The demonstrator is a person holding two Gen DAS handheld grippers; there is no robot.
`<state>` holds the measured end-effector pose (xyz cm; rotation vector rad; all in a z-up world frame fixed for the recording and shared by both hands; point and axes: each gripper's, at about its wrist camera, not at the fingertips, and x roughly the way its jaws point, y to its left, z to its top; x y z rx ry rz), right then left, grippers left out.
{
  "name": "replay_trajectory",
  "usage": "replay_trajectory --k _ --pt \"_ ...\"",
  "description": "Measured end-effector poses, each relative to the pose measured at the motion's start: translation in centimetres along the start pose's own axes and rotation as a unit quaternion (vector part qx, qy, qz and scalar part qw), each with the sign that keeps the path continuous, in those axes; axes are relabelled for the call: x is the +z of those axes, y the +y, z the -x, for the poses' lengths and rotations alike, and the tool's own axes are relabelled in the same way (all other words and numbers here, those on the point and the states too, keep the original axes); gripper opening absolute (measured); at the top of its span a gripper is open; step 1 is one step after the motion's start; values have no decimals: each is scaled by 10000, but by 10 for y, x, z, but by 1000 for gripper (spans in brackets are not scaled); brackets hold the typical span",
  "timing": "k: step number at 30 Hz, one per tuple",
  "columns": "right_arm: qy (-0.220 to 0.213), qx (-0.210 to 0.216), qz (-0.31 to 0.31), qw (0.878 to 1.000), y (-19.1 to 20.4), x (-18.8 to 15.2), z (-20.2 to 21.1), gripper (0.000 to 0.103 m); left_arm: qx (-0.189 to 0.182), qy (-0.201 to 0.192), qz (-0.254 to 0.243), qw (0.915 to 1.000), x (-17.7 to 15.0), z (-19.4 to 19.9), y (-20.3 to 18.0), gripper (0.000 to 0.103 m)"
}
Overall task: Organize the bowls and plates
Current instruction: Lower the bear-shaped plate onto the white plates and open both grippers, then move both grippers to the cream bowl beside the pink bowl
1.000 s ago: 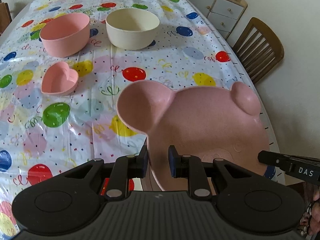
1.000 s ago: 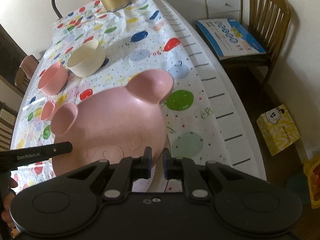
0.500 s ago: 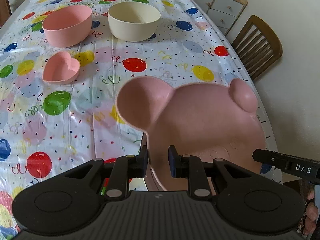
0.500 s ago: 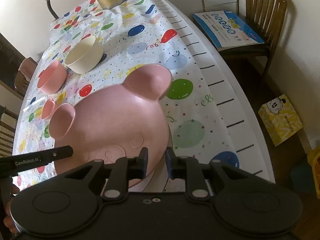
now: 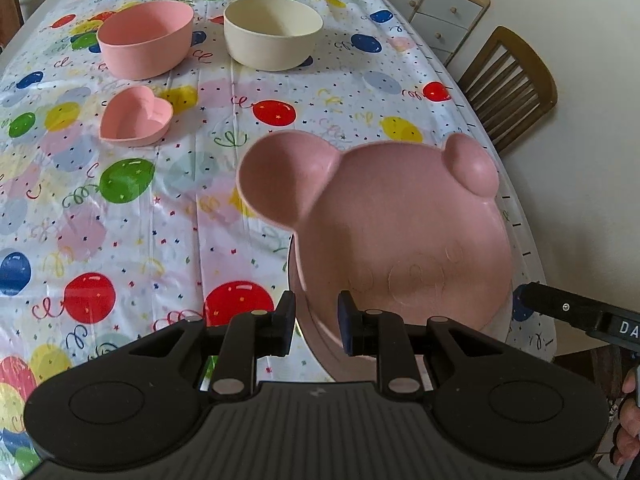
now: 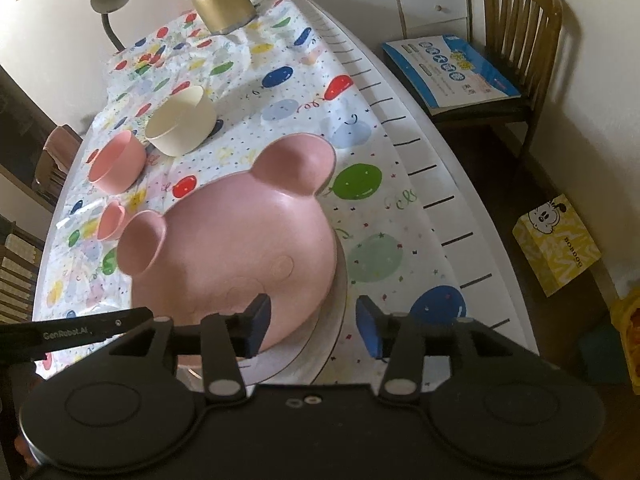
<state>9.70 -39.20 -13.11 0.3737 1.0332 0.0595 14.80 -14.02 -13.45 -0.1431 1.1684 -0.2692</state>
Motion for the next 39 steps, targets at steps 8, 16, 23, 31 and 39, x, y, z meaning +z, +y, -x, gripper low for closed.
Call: replay_trajectory --k 8,16,23,31,39 --pt "-193 120 270 9994 25 -8 19 61 -119 -211 -51 9997 -12 26 4 23" --pt "-388 315 666 9965 61 -15 38 64 -138 -795 -128 9967 -25 66 6 58" --pt "-691 489 1098 9903 97 -16 57 77 45 -1395 -193 9900 -26 100 12 64" --pt "-1283 556 1606 9771 135 -6 71 99 296 -1927 -91 9808 -18 127 27 76" --pt "-1557 488 1876 9686 153 26 59 102 480 -2294 201 9719 9 130 39 79"
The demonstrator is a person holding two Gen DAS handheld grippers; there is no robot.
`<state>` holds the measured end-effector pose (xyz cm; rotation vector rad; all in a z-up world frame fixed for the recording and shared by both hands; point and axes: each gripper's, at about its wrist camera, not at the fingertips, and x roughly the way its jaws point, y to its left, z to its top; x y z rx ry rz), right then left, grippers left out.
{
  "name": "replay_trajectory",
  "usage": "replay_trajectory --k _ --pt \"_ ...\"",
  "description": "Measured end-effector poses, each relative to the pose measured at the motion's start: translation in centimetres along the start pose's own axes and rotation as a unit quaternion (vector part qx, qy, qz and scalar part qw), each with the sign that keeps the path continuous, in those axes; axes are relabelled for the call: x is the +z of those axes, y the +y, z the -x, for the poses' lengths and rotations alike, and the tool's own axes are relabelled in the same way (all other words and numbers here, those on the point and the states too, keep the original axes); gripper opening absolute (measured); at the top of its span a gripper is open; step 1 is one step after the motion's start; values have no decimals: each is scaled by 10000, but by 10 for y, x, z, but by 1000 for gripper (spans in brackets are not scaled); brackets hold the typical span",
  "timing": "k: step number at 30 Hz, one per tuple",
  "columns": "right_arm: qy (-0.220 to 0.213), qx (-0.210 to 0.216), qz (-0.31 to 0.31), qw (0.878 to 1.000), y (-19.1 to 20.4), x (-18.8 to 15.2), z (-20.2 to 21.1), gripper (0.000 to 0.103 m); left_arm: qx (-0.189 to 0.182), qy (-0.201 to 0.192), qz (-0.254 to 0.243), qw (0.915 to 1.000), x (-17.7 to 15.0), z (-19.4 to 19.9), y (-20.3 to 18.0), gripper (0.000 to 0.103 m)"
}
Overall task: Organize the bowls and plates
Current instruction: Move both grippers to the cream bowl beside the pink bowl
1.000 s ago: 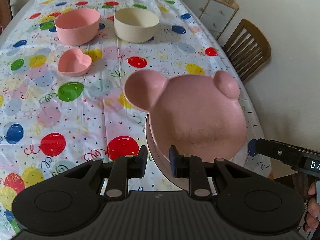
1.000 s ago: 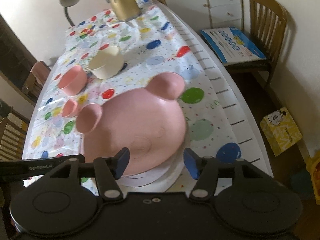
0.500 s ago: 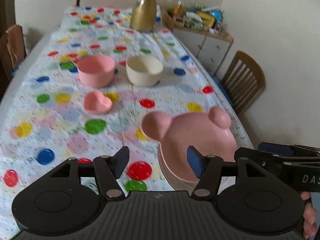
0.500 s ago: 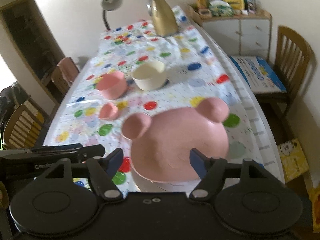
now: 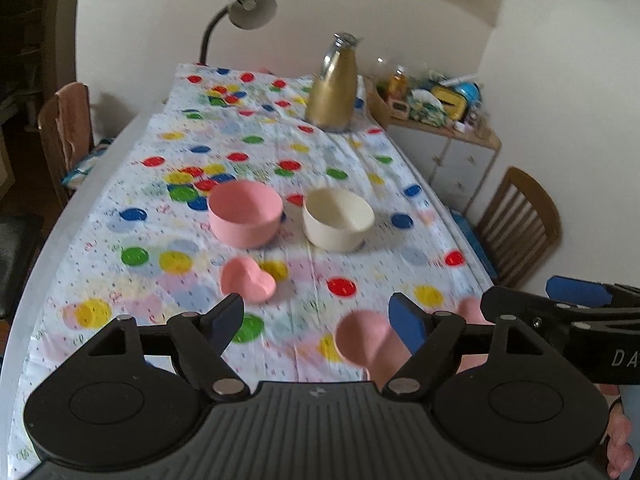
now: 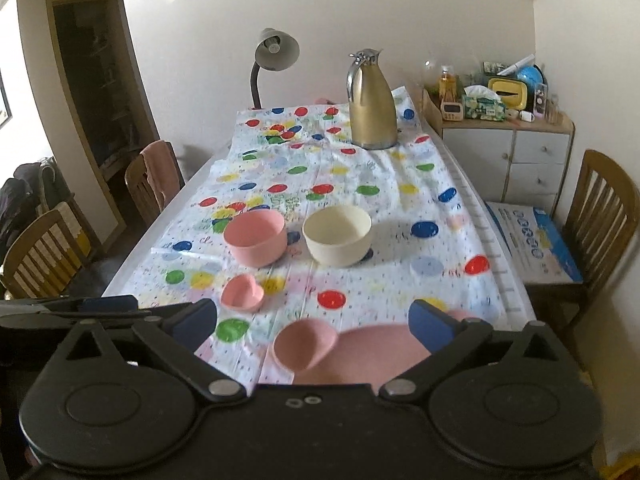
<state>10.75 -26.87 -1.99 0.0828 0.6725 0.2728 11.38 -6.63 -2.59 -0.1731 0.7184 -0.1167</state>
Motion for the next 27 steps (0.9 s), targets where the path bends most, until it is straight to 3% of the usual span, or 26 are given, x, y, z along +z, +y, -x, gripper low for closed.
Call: replay_trajectory --k 12,27 --pt "221 32 102 9997 -26 49 -68 102 368 41 131 9992 47 -62 -2 80" --pt "941 159 80 9954 -81 100 -192 95 710 754 593 9929 85 -183 -7 80"
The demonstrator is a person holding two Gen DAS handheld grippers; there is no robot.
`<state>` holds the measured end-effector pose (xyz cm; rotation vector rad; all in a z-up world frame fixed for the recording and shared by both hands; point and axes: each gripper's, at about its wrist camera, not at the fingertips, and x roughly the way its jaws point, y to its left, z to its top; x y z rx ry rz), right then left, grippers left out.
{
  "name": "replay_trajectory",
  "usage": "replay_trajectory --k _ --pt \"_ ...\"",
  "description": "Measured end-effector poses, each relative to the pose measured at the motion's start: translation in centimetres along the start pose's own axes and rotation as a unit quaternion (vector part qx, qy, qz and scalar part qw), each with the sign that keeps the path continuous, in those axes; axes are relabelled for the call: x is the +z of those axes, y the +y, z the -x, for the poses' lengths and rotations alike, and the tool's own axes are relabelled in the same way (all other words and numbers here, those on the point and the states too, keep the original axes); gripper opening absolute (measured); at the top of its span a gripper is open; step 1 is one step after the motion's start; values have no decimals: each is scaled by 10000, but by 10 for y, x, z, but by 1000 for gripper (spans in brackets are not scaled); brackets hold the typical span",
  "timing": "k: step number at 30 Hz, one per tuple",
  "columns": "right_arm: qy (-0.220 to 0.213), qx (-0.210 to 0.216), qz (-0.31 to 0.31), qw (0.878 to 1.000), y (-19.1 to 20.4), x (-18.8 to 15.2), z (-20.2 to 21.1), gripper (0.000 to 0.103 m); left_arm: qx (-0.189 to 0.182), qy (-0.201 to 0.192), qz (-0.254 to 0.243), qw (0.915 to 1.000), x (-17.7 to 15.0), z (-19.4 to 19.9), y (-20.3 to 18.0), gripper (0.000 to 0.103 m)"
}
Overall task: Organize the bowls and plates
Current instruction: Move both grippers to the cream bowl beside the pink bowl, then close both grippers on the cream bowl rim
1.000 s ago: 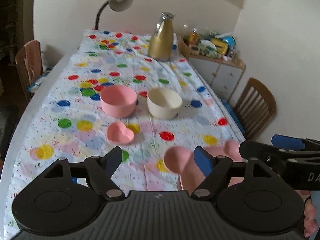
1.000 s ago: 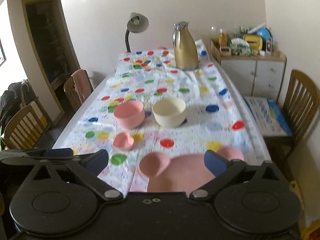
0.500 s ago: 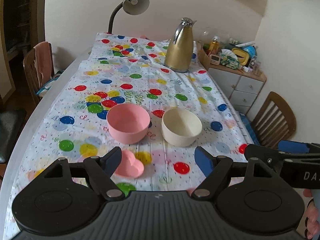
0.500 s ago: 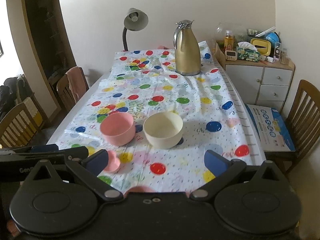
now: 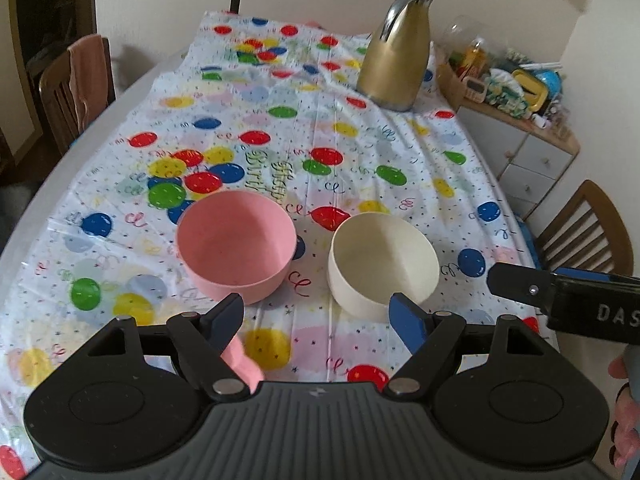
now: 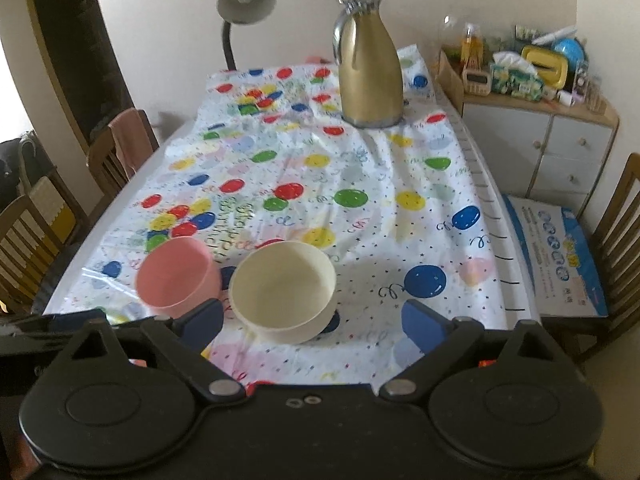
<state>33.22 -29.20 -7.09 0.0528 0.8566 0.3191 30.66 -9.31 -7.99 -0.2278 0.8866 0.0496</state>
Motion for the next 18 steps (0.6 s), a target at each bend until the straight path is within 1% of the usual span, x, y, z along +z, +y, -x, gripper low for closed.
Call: replay_trajectory --k 3,6,8,11,15,17,18 --pt "226 37 -64 9997 -11 9 -24 92 37 141 78 9999 5 -20 -6 80" --pt "446 74 -172 9988 -22 16 -46 87 82 263 82 9996 7 -36 -12 80" --pt "610 124 -283 9977 -29 20 -60 79 105 343 86 9993 8 -46 -17 80" --pt "796 243 -404 9957 -36 23 -78 72 186 408 123 9989 10 -59 -20 80" --pt "936 359 -343 9944 -37 25 -94 66 232 506 249 9981 13 -72 -21 79" --pt "1021 430 -310 9934 -35 25 -101 58 243 556 296 9977 14 -78 -21 79" --pt "1058 460 -302 9929 -35 25 -105 56 246 567 314 9976 14 -81 -21 79"
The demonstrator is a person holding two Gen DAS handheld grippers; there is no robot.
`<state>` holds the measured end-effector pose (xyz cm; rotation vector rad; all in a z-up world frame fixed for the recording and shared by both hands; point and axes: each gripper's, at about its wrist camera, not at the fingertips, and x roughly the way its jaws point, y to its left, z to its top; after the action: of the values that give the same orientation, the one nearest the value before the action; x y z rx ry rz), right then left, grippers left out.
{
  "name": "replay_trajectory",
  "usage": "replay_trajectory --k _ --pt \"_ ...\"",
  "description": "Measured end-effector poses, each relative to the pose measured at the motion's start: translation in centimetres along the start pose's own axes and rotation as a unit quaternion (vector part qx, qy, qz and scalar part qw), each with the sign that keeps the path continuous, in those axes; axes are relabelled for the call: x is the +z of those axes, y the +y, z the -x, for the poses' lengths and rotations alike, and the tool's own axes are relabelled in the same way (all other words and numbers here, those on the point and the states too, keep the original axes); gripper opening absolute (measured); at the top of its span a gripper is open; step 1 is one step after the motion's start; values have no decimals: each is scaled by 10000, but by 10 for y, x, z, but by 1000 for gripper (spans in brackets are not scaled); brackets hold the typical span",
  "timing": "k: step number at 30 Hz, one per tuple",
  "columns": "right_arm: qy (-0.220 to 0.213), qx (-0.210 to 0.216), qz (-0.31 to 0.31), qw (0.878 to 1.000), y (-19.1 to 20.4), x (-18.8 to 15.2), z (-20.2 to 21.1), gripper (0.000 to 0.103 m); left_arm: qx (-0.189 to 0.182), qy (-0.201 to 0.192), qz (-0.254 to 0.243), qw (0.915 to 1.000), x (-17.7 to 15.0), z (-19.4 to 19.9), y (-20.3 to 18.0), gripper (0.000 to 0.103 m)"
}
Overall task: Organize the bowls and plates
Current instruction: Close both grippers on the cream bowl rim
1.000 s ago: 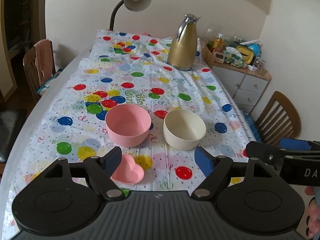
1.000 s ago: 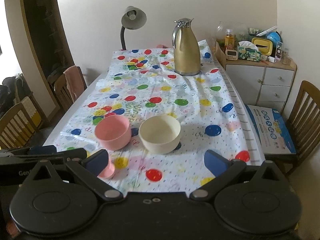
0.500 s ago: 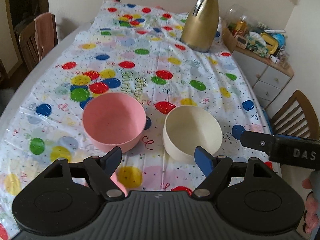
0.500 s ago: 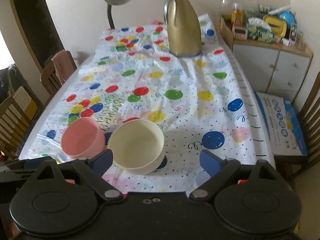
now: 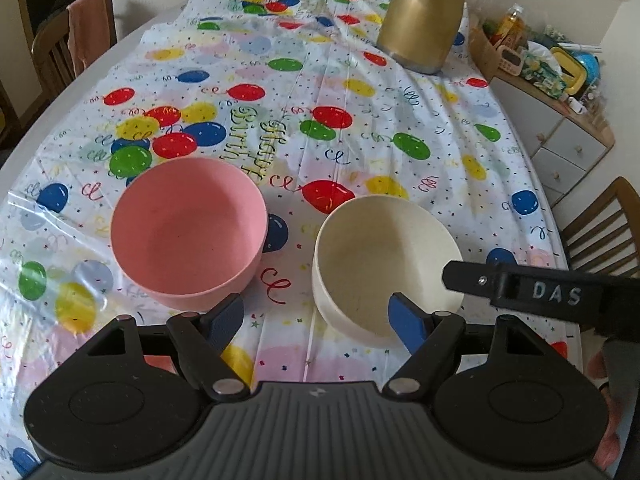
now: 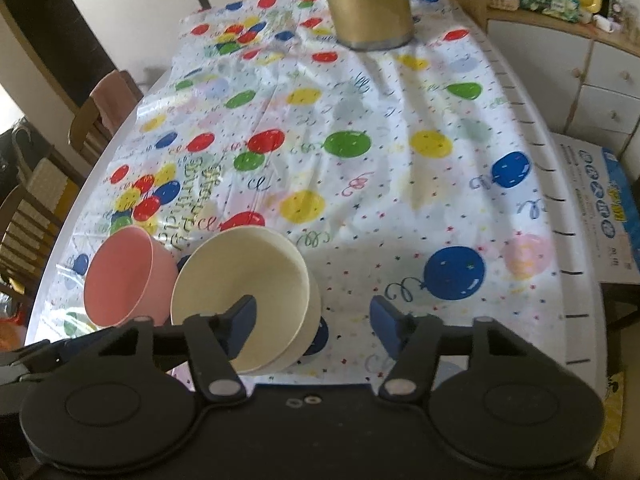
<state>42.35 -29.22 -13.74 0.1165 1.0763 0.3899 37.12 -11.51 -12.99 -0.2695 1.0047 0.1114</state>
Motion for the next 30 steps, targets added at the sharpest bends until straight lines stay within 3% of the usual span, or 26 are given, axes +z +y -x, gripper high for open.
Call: replay_trajectory --k 4,6,13,17,20,30 --pt "51 19 -9 10000 1 2 -9 47 57 -10 -19 10000 1 -6 -4 75" --pt "63 -25 -2 10000 1 2 -12 45 71 12 -42 10000 1 -10 -6 66" --pt "122 -120 225 9996 7 1 -20 22 73 182 34 9998 2 -24 -7 37" --pt "153 -100 251 9995 9 -1 -22 11 60 219 45 9997 3 -27 -8 28" --pt "131 -143 225 9996 10 -2 -22 9 28 234 41 9997 3 -29 -10 19" --pt "50 -188 193 9996 12 -9 -12 9 -19 232 -17 9997 0 -17 -10 18"
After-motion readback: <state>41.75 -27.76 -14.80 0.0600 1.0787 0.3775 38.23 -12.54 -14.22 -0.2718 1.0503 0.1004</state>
